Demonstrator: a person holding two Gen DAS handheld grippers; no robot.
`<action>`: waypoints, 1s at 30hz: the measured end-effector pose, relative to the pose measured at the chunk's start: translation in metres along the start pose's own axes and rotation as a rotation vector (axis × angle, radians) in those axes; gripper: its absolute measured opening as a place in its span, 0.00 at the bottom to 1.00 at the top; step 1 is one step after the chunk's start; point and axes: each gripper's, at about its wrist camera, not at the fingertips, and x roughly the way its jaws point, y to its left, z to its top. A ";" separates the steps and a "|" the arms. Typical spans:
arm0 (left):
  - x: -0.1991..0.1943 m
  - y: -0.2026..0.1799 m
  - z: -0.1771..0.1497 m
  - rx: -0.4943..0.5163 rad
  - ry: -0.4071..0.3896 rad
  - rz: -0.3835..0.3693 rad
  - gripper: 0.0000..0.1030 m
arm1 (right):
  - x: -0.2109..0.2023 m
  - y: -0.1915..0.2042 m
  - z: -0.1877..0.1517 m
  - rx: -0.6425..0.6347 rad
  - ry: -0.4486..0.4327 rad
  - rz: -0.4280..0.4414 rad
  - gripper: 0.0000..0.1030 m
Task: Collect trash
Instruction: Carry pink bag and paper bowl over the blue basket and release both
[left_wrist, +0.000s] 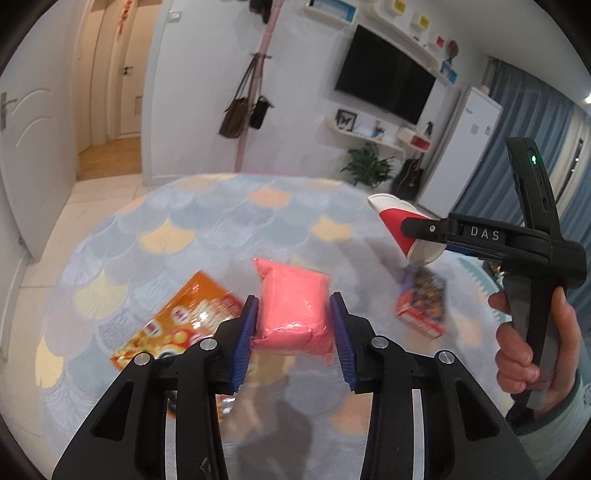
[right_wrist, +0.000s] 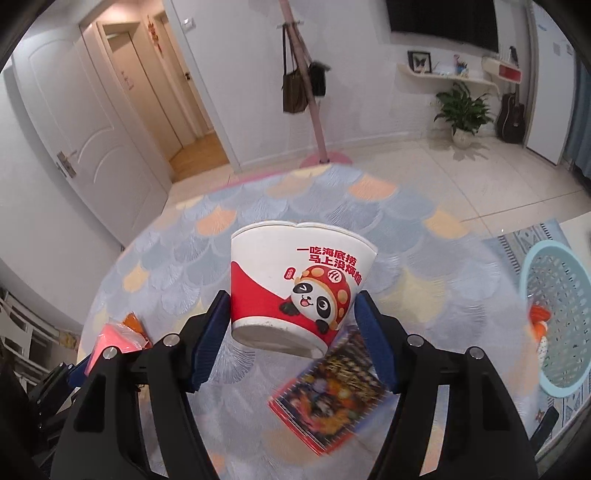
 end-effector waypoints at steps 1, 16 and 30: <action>-0.002 -0.006 0.002 0.006 -0.010 -0.013 0.37 | -0.010 -0.006 0.000 0.005 -0.020 -0.006 0.63; 0.020 -0.116 0.031 0.124 -0.061 -0.191 0.37 | -0.108 -0.116 -0.004 0.149 -0.210 -0.122 0.63; 0.108 -0.254 0.045 0.304 0.050 -0.292 0.37 | -0.122 -0.266 -0.025 0.394 -0.210 -0.224 0.63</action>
